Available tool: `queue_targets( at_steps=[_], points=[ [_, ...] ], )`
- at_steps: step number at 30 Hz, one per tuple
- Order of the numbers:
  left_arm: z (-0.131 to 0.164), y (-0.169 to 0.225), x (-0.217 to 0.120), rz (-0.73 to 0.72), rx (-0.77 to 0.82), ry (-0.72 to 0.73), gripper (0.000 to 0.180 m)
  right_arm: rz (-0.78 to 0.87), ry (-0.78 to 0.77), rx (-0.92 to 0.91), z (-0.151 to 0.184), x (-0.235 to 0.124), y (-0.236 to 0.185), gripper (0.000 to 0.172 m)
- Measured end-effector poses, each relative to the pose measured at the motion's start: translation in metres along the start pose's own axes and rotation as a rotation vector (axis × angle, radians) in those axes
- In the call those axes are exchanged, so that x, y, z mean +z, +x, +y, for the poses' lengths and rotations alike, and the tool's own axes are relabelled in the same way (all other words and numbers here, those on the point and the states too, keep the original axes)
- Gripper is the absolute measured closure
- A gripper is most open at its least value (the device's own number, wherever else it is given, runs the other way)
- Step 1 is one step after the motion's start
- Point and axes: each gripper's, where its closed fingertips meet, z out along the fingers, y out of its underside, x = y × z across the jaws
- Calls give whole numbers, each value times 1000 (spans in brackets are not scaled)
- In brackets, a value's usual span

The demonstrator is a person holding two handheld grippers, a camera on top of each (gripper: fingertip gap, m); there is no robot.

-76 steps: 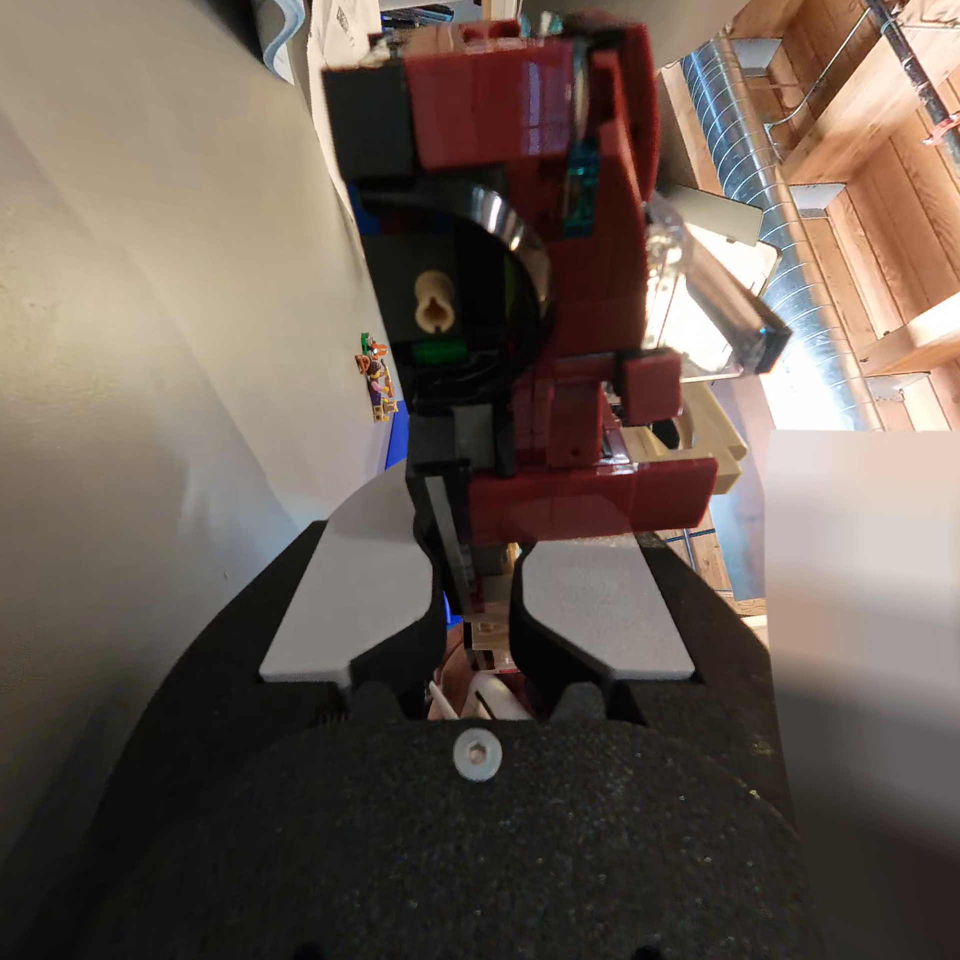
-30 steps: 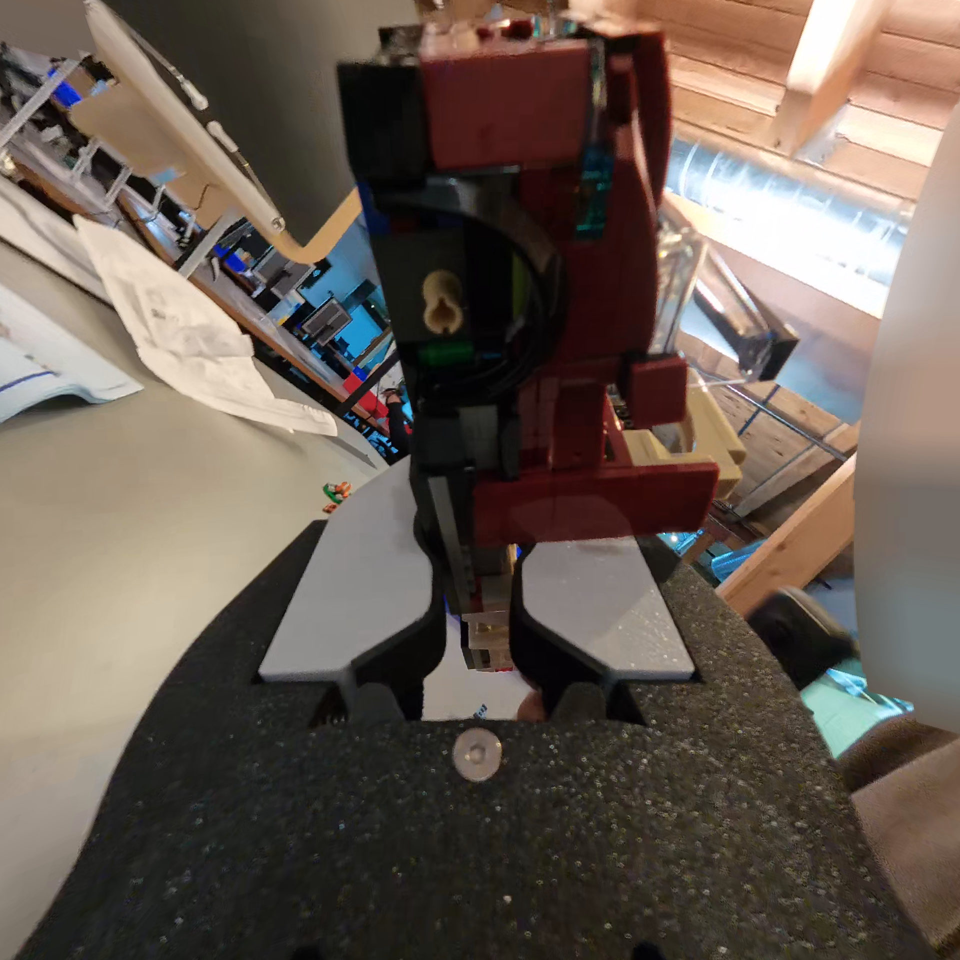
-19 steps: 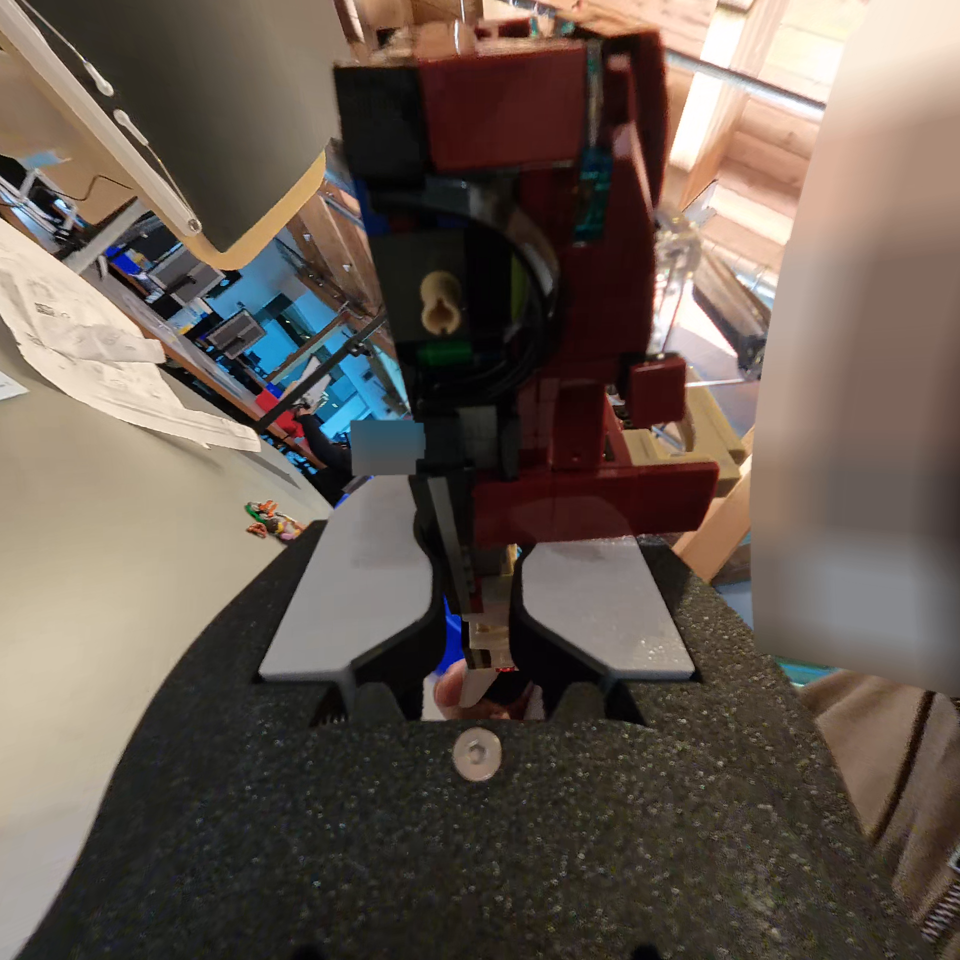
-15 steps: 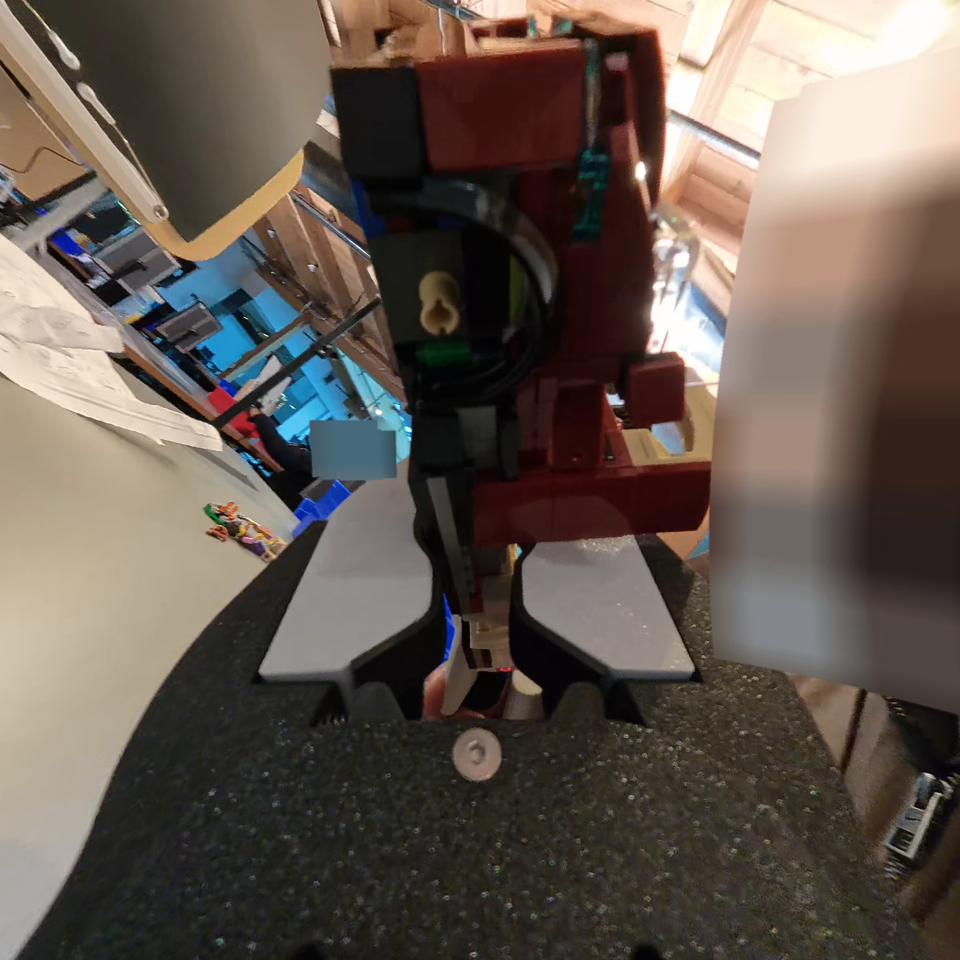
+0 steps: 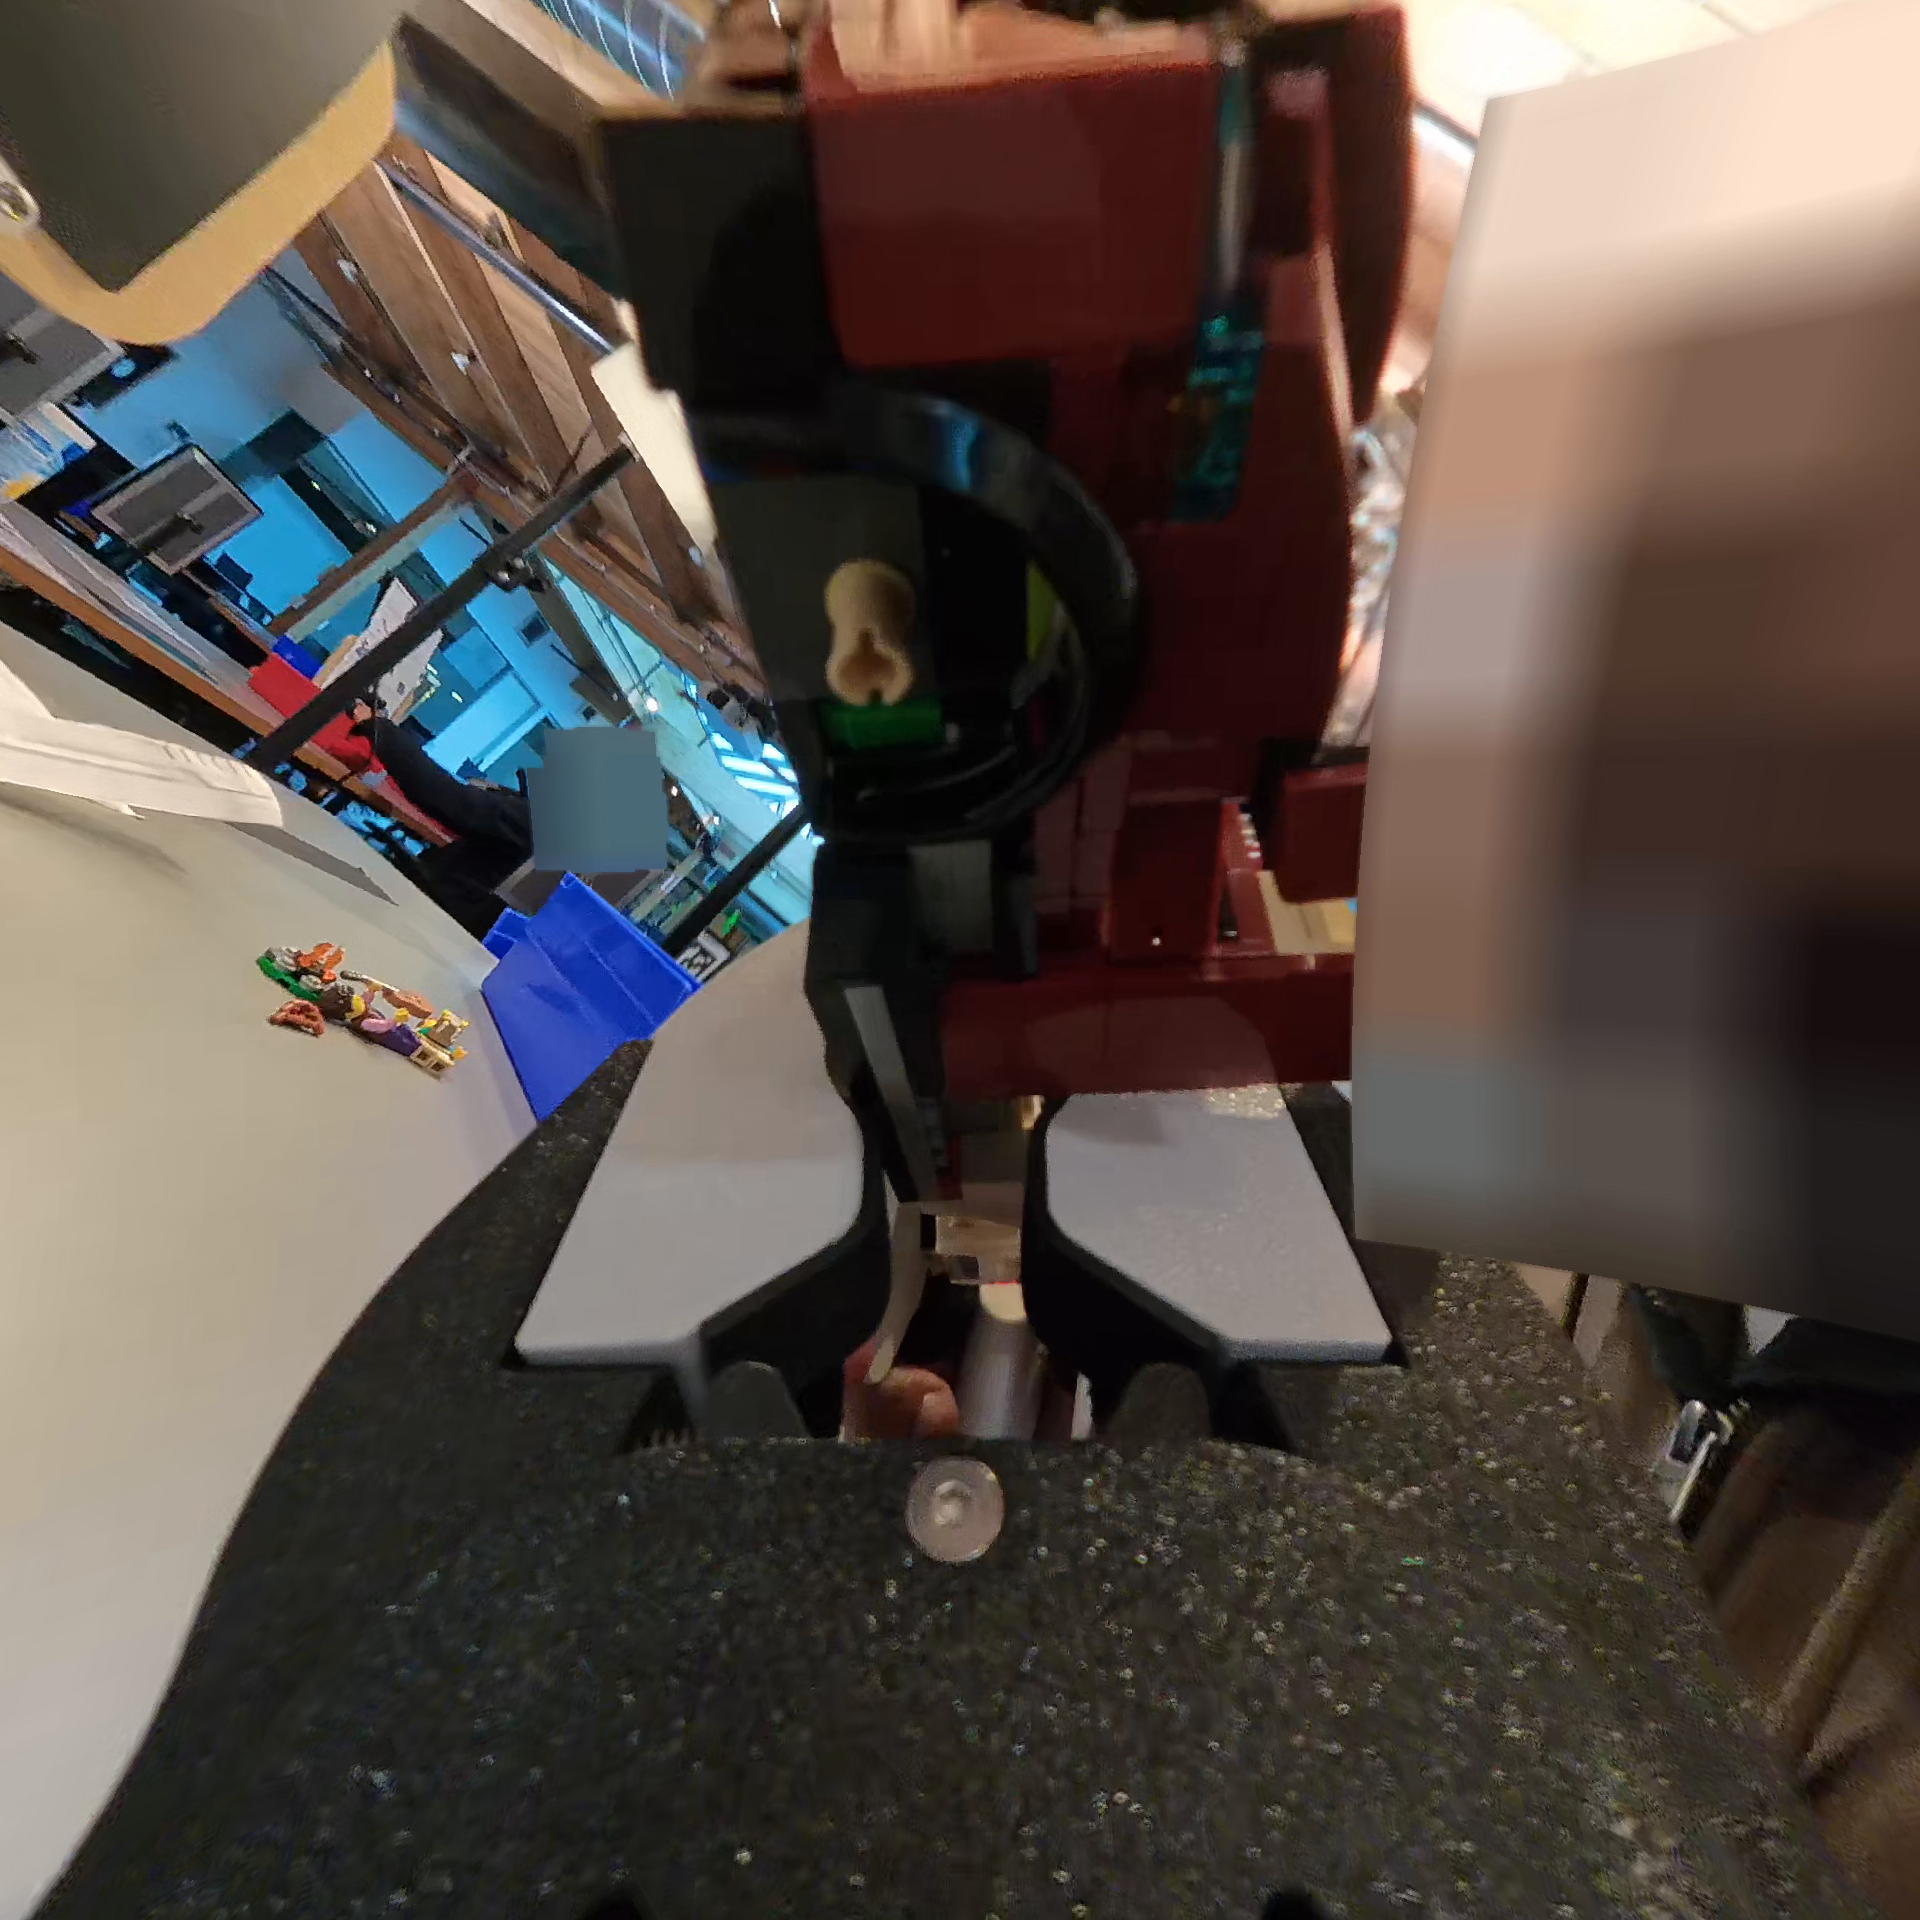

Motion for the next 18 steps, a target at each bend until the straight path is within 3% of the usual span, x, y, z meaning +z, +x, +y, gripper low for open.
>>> queue_targets(
  at_steps=[1, 6, 18],
  points=[
    [2, 1, 1, 2, 18, -26, 155, -4, 5, -1, -1, -1, 0, 141],
    [19, 6, 6, 25, 47, -174, 150, -10, 25, 8, -3, -3, 1, 141],
    [21, 14, 4, 96, 6, -195, 156, -17, 35, -34, -2, -5, -3, 142]
  ],
)
